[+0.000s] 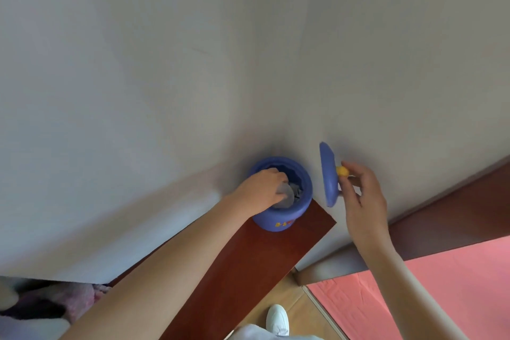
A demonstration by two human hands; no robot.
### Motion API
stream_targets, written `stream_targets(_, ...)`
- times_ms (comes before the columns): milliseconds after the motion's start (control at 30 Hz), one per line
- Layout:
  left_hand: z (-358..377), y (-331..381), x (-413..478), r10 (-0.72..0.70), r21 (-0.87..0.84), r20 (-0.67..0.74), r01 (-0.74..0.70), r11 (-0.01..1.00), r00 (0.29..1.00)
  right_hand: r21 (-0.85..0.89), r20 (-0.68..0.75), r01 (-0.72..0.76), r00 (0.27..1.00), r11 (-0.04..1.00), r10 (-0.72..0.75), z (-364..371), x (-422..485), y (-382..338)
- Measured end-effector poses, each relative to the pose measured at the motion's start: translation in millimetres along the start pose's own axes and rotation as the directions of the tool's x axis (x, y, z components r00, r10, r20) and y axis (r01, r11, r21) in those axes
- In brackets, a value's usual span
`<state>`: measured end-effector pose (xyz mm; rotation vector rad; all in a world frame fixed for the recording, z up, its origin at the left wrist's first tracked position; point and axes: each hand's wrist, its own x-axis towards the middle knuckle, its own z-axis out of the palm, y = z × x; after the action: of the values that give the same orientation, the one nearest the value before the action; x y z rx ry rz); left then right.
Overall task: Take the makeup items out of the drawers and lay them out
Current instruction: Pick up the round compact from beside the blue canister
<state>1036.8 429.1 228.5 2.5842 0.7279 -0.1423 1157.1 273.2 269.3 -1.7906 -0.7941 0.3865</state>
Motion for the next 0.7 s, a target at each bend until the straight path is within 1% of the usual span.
stream_targets(100,7,3,23,-0.054,0.034,0.137,0.049,0.998,0.989,0.068,-0.023,-0.022,0.999,0.997,0.023,-7,-7,-3)
stream_targets(167,14,3,33,-0.08,0.07,0.195,0.068,0.995,0.978,0.089,-0.036,-0.029,0.999,0.996,0.032,-12,-11,-5)
stream_targets(233,20,2,39,-0.097,0.149,0.244,0.062,0.987,0.965,0.107,-0.051,-0.04,0.998,0.993,0.046,-15,-14,-6)
stream_targets(367,29,1,47,-0.11,0.301,0.274,0.024,0.953,0.956,0.109,-0.065,-0.055,0.996,0.993,0.062,-19,-17,-4)
stream_targets(467,29,5,50,-0.091,0.351,0.283,-0.015,0.936,0.955,0.105,-0.059,-0.072,0.995,0.992,0.079,-22,-19,-1)
stream_targets(567,21,6,49,-0.053,0.305,0.29,-0.04,0.951,0.956,0.131,-0.059,-0.08,0.994,0.988,0.088,-23,-21,-1)
stream_targets(633,13,5,47,-0.042,0.229,0.313,-0.032,0.973,0.949,0.133,-0.048,-0.079,0.995,0.988,0.086,-22,-22,-1)
stream_targets(700,3,4,44,-0.044,0.132,0.366,-0.006,0.991,0.929,0.114,-0.028,-0.077,0.996,0.991,0.08,-19,-22,1)
